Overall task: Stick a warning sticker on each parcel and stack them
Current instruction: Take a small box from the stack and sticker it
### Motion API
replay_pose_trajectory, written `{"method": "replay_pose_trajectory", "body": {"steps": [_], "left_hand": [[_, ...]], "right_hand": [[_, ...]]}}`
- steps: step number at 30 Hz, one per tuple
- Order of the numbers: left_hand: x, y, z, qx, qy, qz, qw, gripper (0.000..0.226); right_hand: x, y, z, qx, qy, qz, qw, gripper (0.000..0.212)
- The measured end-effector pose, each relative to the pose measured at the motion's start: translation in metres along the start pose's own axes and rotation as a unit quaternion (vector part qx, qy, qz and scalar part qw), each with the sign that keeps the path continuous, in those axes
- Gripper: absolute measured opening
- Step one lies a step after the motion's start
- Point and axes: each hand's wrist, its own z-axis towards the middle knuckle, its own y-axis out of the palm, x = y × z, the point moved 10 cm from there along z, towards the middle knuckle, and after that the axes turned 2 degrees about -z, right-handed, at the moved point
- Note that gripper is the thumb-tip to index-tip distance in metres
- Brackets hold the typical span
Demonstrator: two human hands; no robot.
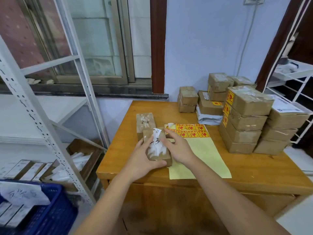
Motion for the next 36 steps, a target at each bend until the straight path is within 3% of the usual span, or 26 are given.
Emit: {"method": "replay_pose_trajectory", "body": {"steps": [10,15,23,27,30,36], "left_hand": [[-0.012,-0.027,0.021,0.047,-0.008,-0.022,0.999,0.099],[-0.018,-0.041,0.029,0.087,-0.015,-0.017,0.996,0.085],[-0.028,-0.038,0.031,0.091,-0.022,0.017,0.995,0.087],[-0.016,-0.041,0.026,0.098,-0.022,0.125,0.987,0.085],[0.017,-0.046,0.018,0.141,0.039,0.246,0.958,0.069],[0.066,-0.002,0.025,0.106,0.139,0.295,0.939,0.051]], "right_hand": [[-0.004,0.022,0.019,-0.022,0.006,-0.018,1.0,0.036],[-0.009,0.028,0.028,-0.034,0.008,-0.025,0.999,0.044],[0.0,0.037,0.027,-0.045,0.013,-0.064,0.997,0.053],[0.001,0.027,0.022,-0.039,0.002,-0.07,0.997,0.051],[0.012,0.001,0.014,-0.014,0.005,-0.087,0.996,0.048],[0.039,-0.045,-0.005,0.004,-0.023,-0.287,0.958,0.053]]}}
